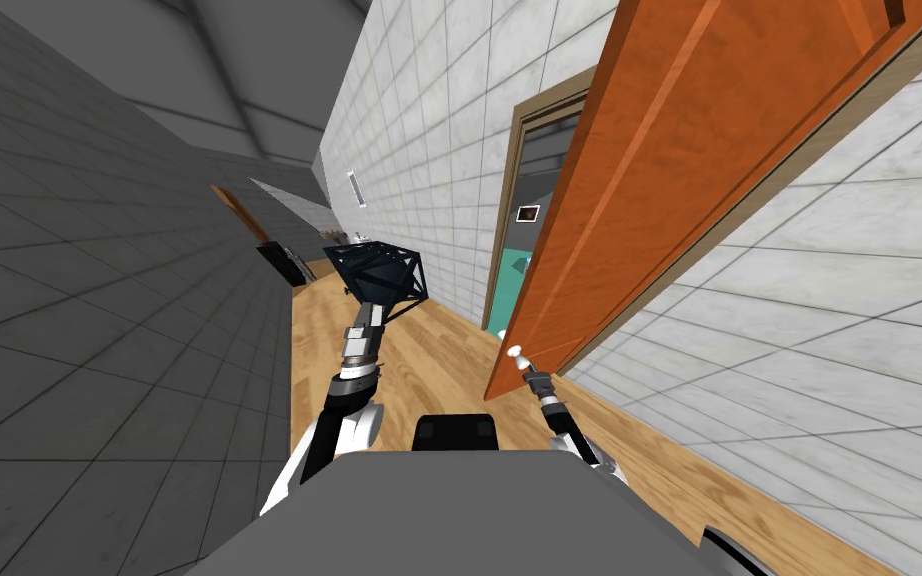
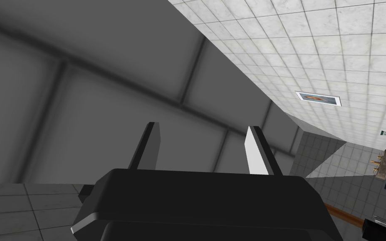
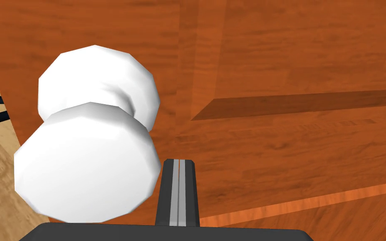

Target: Pull the door open

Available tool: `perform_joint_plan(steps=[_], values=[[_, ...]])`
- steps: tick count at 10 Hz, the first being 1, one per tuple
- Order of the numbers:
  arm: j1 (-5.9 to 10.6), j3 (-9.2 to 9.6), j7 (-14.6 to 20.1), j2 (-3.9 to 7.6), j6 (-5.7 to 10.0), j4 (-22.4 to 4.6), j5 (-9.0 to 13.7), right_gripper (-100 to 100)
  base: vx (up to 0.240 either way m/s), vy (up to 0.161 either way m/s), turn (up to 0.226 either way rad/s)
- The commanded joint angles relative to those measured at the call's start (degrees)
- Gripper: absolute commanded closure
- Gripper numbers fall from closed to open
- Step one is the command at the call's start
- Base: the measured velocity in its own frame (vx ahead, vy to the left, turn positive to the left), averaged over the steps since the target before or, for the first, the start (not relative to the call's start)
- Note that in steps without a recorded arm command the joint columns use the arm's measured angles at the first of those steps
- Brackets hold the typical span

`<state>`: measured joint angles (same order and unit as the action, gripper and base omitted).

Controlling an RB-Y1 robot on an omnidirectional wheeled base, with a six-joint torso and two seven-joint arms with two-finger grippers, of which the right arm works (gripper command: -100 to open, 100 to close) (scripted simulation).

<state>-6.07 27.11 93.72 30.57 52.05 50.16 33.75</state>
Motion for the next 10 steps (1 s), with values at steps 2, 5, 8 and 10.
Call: perform_joint_plan(steps=[2,5,8,10], values=[[0.06,1.75,0.34,-1.56,1.87,-0.85,-1.04,-100,-0.031,-0.021,0.005],[-0.07,2.17,0.55,-1.52,2.41,-0.79,-1.3,-100,-0.014,-0.012,0.013],[-0.11,2.29,0.61,-1.51,2.57,-0.77,-1.38,-100,-0.018,-0.008,0.013],[0.18,0.76,2.52,1.1,0.43,-1.47,0.34,-100,0.026,0.009,-0.01]])
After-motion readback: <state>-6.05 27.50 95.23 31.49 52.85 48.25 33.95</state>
